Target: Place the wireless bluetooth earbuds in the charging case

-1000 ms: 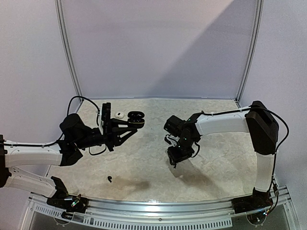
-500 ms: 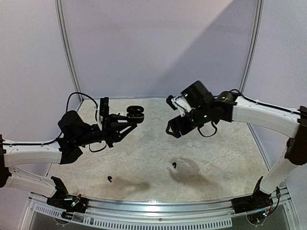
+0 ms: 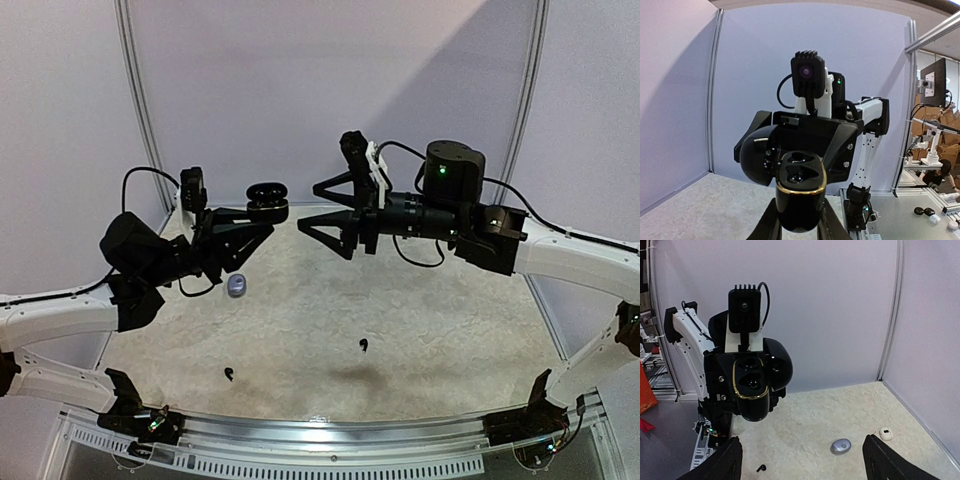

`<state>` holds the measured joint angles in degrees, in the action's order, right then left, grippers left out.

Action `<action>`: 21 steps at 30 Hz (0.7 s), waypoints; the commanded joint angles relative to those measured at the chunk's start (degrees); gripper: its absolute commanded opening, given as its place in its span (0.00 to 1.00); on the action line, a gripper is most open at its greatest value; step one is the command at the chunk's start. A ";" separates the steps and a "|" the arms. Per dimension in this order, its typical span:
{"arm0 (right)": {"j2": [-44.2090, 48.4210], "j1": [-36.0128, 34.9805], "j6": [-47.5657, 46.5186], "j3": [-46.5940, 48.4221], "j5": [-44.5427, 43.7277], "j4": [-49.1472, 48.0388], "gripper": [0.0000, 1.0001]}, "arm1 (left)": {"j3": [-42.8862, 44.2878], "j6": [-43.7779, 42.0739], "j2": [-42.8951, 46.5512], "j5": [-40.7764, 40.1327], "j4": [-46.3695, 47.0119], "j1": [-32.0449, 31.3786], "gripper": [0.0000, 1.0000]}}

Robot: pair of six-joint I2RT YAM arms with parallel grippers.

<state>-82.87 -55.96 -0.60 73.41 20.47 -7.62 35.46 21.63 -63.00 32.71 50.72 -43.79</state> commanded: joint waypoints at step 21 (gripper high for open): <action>-7.47 -4.37 8.45 5.78 8.15 -9.83 0.44 | 1.80 2.81 3.29 -0.54 0.72 -1.03 0.00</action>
<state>-89.21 -59.90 6.11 77.73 27.66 -16.51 36.38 24.10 -60.62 32.56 50.96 -44.27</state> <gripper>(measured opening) 0.460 0.224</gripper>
